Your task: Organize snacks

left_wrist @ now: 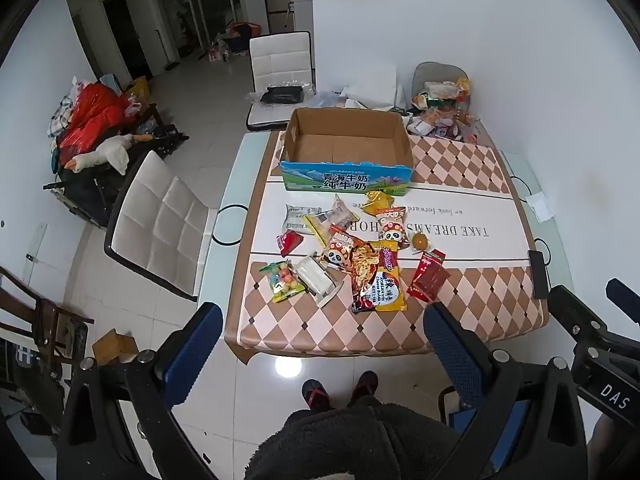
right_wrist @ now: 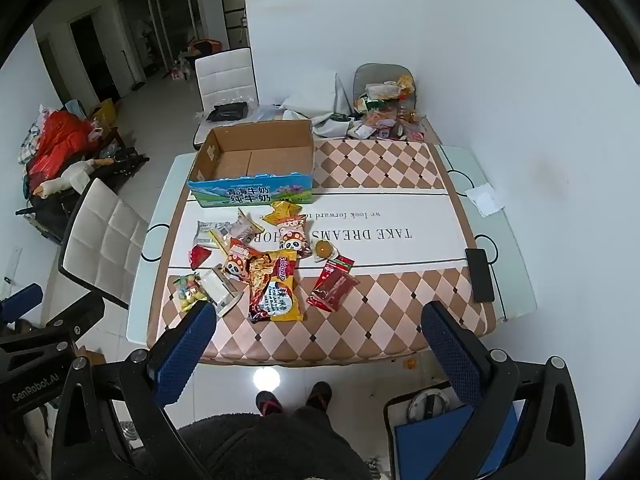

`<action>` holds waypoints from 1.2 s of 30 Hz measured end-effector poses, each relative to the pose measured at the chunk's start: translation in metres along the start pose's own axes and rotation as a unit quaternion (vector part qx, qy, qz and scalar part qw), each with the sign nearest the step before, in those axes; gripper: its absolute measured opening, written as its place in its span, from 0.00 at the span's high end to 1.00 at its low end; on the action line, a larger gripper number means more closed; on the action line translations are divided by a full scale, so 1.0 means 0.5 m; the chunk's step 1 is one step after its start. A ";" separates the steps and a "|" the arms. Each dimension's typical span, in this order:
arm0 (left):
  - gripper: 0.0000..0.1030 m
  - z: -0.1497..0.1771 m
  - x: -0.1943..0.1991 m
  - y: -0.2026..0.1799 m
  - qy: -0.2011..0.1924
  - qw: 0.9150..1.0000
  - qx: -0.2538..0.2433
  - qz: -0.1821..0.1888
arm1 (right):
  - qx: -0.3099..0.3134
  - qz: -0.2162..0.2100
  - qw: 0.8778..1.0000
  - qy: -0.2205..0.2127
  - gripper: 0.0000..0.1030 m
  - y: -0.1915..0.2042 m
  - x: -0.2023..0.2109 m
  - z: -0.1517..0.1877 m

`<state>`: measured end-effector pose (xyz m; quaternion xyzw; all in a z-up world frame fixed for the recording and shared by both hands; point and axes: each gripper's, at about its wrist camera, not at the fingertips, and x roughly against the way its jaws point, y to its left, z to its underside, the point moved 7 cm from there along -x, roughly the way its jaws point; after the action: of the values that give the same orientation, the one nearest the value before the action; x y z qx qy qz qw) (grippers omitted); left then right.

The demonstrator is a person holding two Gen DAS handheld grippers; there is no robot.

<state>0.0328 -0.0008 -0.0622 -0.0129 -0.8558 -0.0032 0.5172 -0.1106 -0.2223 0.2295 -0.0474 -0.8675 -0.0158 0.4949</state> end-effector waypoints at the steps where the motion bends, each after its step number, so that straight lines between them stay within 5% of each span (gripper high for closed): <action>1: 0.00 0.000 0.000 0.000 0.000 1.000 -0.001 -0.003 | -0.001 0.001 1.000 -0.001 0.00 0.000 0.000 0.000; 36: 0.00 0.019 -0.003 -0.010 0.005 1.000 -0.006 -0.004 | -0.004 -0.016 1.000 0.007 0.00 0.000 -0.001 0.015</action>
<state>0.0248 -0.0058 -0.0678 -0.0122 -0.8532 -0.0103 0.5213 -0.1170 -0.2219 0.2254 -0.0354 -0.8648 -0.0275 0.5001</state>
